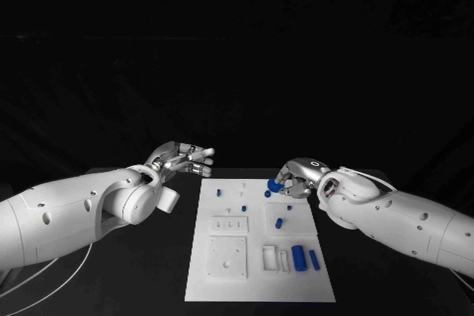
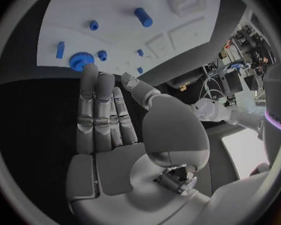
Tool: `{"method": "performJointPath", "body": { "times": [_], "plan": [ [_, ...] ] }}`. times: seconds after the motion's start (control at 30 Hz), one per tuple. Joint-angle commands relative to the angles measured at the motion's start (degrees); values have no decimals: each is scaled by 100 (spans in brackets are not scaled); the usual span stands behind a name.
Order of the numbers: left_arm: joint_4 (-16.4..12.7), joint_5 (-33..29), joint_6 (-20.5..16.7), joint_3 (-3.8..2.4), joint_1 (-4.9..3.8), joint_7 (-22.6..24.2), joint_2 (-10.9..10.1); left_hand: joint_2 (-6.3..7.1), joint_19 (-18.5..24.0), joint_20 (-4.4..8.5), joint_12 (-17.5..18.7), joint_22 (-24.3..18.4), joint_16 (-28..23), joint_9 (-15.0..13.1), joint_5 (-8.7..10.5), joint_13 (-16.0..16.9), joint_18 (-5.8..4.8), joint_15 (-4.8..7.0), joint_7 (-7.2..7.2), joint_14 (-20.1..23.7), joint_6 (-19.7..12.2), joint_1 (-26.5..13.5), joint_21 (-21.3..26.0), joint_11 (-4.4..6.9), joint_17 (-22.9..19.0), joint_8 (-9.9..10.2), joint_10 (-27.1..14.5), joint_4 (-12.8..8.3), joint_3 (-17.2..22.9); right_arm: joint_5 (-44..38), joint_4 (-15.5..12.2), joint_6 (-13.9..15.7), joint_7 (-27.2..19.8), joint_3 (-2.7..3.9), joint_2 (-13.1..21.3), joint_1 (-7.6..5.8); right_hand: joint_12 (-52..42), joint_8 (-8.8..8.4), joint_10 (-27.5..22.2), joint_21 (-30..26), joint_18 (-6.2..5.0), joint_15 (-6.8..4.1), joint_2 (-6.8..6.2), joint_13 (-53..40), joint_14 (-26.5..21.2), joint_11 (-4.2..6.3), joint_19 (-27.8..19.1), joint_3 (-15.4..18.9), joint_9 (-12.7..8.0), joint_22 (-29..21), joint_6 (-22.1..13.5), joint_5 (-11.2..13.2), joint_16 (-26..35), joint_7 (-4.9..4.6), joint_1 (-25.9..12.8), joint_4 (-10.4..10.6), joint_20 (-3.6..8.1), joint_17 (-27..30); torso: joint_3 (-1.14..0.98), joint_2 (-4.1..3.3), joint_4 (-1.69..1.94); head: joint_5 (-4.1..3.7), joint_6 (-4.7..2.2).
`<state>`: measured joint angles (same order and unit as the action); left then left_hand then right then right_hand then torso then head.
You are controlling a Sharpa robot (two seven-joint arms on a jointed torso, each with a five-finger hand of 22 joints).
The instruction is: Assemble the parts on the task board
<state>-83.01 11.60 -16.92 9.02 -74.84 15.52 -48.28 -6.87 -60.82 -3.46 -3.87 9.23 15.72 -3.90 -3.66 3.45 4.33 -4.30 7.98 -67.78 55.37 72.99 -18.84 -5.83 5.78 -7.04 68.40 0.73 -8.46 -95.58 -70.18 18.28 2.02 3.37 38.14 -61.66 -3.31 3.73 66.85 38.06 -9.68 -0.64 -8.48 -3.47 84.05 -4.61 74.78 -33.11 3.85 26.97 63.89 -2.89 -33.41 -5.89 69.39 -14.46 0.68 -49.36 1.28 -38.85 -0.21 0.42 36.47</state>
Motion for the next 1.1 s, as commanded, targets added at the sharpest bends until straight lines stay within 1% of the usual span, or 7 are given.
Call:
{"method": "performJointPath", "body": {
  "times": [0.03,0.1,0.17,0.23,0.4,0.73,1.1],
  "plan": [
    [-126,54,223,-28,-47,43,-51,63,25,12,-6,9,19,-5,60,8,-73,-19,40,-13,0,-82,-37,-36,9,27,-20,30,-42,-1100,-12,506,604,-3,-61,60,-3,-8,-30,103,29,-1,-83,5,111,-8,14,-89,2,138,63,16,-118,-5,-1,6,90,-86,36,-188,13,-7,-35],
    [-197,56,213,-41,-68,10,-91,83,35,9,-4,6,15,-6,64,8,-75,-23,43,-6,-4,-82,-33,-41,9,28,-35,29,-38,-1258,-1,593,710,-10,-104,97,-1,-9,-26,173,83,-5,-152,6,77,-5,-47,-211,2,364,70,13,-205,-6,-8,49,132,-88,45,-236,18,-11,-32],
    [-253,57,214,-49,-85,-19,-124,120,60,1,0,-2,-1,-6,74,7,-81,-33,47,20,-11,-97,-20,-50,3,32,-60,34,-48,-1369,11,658,789,-15,-138,121,-1,-13,-35,179,82,-4,-168,5,88,-6,-34,-214,0,385,62,17,-218,-5,-1,43,130,-85,56,-284,16,-10,-45],
    [-315,60,218,-55,-102,-48,-159,165,78,-5,8,-9,-20,-5,84,6,-86,-43,51,44,-16,-116,-6,-59,-6,37,-84,37,-72,-1488,23,722,890,-20,-172,141,-3,-10,-46,190,82,-1,-187,5,101,-10,-14,-239,0,417,66,17,-236,-10,9,32,130,-77,64,-321,17,-15,-20],
    [-402,66,234,-63,-126,-83,-201,208,59,-18,-4,-53,-121,-7,85,11,-82,-53,60,12,-11,-122,58,-68,-61,83,-121,61,-92,-1665,50,840,1070,-25,-243,164,-1,-13,-38,189,89,-3,-235,6,92,-10,-8,-348,-2,565,59,20,-292,-21,-6,18,137,-18,79,-411,39,-49,-36],
    [-421,74,261,-67,-135,-111,-198,211,43,-14,8,-66,-139,-6,90,7,-86,-53,60,-2,-10,-121,76,-71,-68,94,-121,62,-93,-1896,48,1073,1361,-25,-294,173,-1,-12,-29,121,91,-6,-277,6,68,-9,11,-486,-2,815,73,18,-398,-28,-7,-2,143,83,96,-491,82,-72,-48],
    [-401,78,275,-70,-146,-110,-166,210,27,-12,6,-78,-154,-6,89,7,-84,-52,64,-13,-13,-130,92,-74,-72,103,-130,69,-96,-1821,237,993,1316,-25,-449,173,6,-8,-61,-92,87,1,-274,8,39,-14,56,-498,-2,1116,60,19,-496,-28,-11,32,137,207,120,-567,117,-95,-74]
  ]
}}
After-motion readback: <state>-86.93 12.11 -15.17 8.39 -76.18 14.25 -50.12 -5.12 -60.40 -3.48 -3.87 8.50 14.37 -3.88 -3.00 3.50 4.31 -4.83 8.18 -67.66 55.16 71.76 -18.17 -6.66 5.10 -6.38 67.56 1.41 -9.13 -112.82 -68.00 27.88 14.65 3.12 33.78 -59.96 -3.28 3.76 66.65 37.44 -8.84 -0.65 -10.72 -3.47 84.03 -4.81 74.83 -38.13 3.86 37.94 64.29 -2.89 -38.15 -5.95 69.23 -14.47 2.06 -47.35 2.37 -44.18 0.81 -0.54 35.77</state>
